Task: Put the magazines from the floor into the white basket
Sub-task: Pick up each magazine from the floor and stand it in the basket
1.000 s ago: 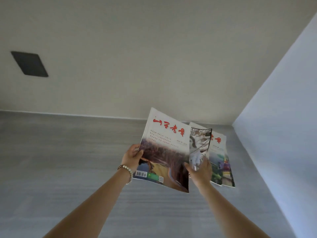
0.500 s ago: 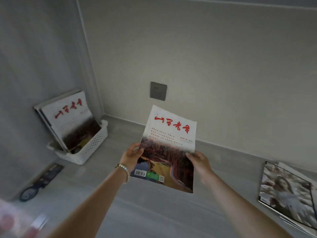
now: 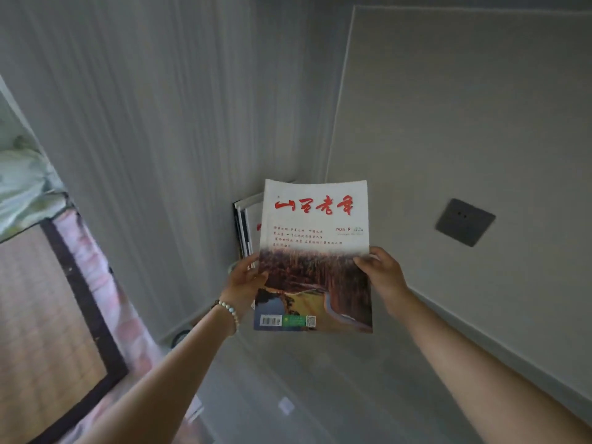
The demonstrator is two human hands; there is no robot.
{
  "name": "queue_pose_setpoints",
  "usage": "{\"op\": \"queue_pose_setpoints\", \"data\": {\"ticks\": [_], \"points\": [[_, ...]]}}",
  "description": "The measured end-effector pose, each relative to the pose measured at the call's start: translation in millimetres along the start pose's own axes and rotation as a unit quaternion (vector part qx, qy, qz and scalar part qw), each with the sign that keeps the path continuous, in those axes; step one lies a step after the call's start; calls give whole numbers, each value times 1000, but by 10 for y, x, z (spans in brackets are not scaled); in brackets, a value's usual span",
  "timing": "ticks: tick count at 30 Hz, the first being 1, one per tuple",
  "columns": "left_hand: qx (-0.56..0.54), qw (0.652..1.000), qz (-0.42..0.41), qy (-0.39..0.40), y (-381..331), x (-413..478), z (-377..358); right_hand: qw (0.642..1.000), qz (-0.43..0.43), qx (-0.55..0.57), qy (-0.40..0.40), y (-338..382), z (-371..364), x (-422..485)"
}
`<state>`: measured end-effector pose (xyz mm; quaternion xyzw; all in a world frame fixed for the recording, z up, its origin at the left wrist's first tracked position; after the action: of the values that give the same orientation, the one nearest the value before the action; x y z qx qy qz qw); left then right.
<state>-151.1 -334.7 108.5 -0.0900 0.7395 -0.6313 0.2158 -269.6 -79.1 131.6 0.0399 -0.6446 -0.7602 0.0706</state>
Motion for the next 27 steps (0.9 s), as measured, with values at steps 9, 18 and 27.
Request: {"op": "queue_pose_setpoints", "data": {"ticks": [9,18,27], "points": [[10,985,-74,-154,-277,664,425,996,62,40,52,243,-719,1165],[163,948,-91,-258,131,816,585,996,44,25,71,-336,-1175,1631],[213,940,-46,-264,523,804,609,992,5,-4,129,-992,-1346,1660]]}}
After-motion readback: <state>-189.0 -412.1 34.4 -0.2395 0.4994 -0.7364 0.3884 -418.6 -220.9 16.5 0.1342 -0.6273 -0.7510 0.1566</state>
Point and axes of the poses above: each hand's wrist, its own x-axis towards the middle knuckle, its own z-axis out of the back of the hand, y = z × x, the point moved 10 cm from there along x, towards the middle knuckle, and after that the axes turned 4 degrees about z, right-handed, at the moved point
